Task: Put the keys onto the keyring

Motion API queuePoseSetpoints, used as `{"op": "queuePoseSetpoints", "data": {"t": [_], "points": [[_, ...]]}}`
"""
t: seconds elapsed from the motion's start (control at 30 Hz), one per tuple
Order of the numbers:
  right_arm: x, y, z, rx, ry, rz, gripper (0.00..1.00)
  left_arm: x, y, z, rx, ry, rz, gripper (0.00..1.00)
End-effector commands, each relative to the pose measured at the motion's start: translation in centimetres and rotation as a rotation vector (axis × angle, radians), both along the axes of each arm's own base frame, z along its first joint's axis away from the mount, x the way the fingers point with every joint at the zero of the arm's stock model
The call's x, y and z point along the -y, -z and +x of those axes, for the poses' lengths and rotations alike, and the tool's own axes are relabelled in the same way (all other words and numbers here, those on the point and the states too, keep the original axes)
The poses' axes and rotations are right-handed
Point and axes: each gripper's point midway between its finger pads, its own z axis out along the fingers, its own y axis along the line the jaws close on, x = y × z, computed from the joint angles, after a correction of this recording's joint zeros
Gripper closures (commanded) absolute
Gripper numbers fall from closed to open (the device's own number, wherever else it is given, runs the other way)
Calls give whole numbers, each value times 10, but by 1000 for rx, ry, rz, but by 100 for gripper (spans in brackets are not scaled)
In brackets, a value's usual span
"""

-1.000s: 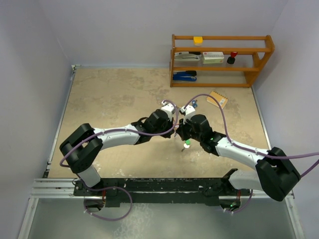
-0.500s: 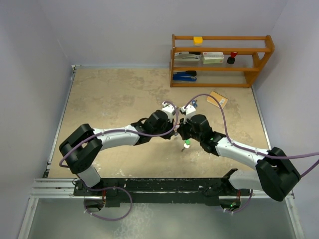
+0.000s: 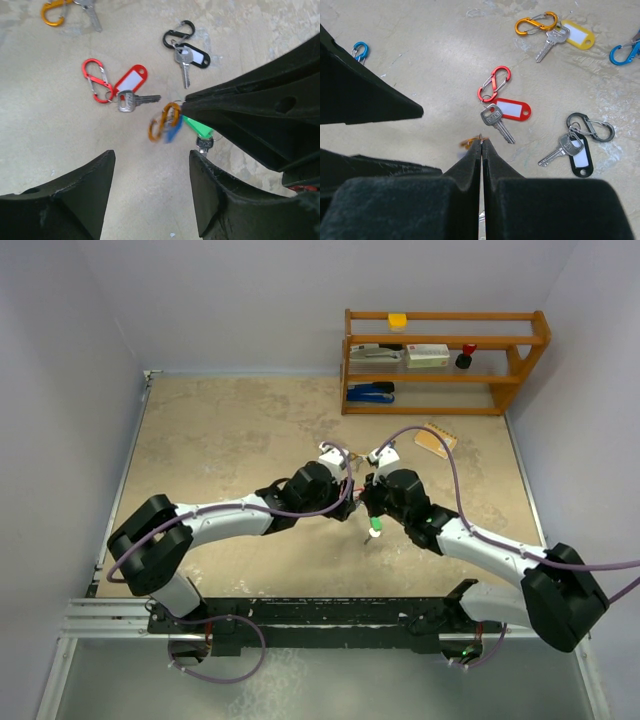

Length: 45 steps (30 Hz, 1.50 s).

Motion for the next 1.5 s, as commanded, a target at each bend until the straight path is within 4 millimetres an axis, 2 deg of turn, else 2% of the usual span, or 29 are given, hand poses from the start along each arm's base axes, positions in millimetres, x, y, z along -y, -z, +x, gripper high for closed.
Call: {"op": "queuePoseSetpoints", "data": {"t": [0.0,0.2,0.33,0.57,0.67,0.9,1.13,1.3,1.47], "points": [[3,-24,9,62,34,11,100,-13,-28,17,87,-125,-27,42],[18,-26,11,62,114,-12,100,-46,-35,33,141,-315,8,26],[31,-25,14,60,186,-37,100,-57,-33,37,153,-374,39,25],[53,-23,17,43,317,-80,100,-66,-32,41,157,-426,59,24],[52,-22,16,39,306,-82,100,-71,-32,42,158,-448,61,24],[22,-25,20,47,175,-25,100,-87,-36,48,158,-531,28,25],[-24,-38,40,78,26,42,100,-128,-27,58,119,-675,3,25],[-52,-35,50,60,-45,84,100,-157,-26,58,124,-751,27,24],[-78,-30,58,30,-116,123,100,-173,-26,55,139,-798,65,25]]}}
